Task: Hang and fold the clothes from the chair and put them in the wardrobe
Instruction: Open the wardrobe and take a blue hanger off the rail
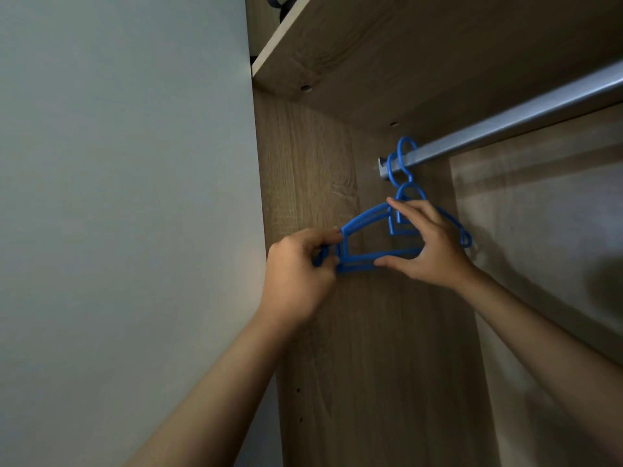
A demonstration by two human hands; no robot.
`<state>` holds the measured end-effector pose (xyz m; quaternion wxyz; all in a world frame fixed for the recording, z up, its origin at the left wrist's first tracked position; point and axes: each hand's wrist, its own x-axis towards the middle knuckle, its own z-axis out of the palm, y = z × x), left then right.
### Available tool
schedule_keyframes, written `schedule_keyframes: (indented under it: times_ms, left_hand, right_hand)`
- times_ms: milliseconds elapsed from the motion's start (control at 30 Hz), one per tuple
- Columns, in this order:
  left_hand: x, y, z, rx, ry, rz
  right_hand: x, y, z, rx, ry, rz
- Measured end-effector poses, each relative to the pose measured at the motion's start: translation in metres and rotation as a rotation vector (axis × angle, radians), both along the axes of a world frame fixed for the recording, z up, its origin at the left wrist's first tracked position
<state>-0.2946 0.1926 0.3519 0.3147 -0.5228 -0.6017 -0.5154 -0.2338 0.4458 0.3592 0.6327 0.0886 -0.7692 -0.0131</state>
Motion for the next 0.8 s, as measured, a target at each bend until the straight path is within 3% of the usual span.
schedule_keyframes:
  times_ms: [167, 400, 800]
  left_hand:
    - [0.003, -0.007, 0.004, 0.043, -0.038, -0.05]
    - [0.031, -0.066, -0.004, 0.049, 0.007, 0.047]
    - [0.158, -0.312, -0.046, -0.084, -0.07, 0.38]
  right_hand:
    - [0.003, -0.009, 0.008, 0.044, 0.05, -0.004]
    - [0.015, -0.069, -0.003, 0.048, 0.105, 0.085]
    - [0.076, -0.322, -0.078, -0.082, 0.061, 0.381]
